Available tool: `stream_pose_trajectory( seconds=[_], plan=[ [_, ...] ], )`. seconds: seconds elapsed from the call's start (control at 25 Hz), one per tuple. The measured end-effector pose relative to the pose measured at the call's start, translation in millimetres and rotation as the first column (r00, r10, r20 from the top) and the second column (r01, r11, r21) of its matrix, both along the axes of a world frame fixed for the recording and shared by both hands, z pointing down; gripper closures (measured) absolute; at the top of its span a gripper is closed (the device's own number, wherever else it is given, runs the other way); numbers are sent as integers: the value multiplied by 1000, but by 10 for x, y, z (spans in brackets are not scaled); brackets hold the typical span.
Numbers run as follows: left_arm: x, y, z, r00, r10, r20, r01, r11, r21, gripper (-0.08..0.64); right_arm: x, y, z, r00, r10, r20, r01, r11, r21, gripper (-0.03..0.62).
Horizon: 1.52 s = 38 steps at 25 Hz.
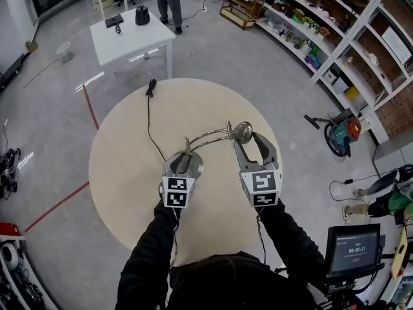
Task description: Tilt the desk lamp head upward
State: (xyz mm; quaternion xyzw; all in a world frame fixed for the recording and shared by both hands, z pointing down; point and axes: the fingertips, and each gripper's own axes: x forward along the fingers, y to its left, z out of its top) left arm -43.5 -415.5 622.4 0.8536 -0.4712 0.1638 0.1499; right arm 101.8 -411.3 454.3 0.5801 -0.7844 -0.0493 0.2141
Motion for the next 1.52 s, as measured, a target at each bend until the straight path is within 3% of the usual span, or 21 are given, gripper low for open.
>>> stream_pose_trajectory(
  seconds=[0.4,1.52],
  plan=[
    [29,3,-19,1000,6,-2,-6,1000,23,445,-194,24,-288,996,-45,-81,52,994,91,379],
    [-10,22,-74,999,7,-33,-6,1000,26,445,-705,19,-832,987,-149,53,134,967,214,400]
  ],
)
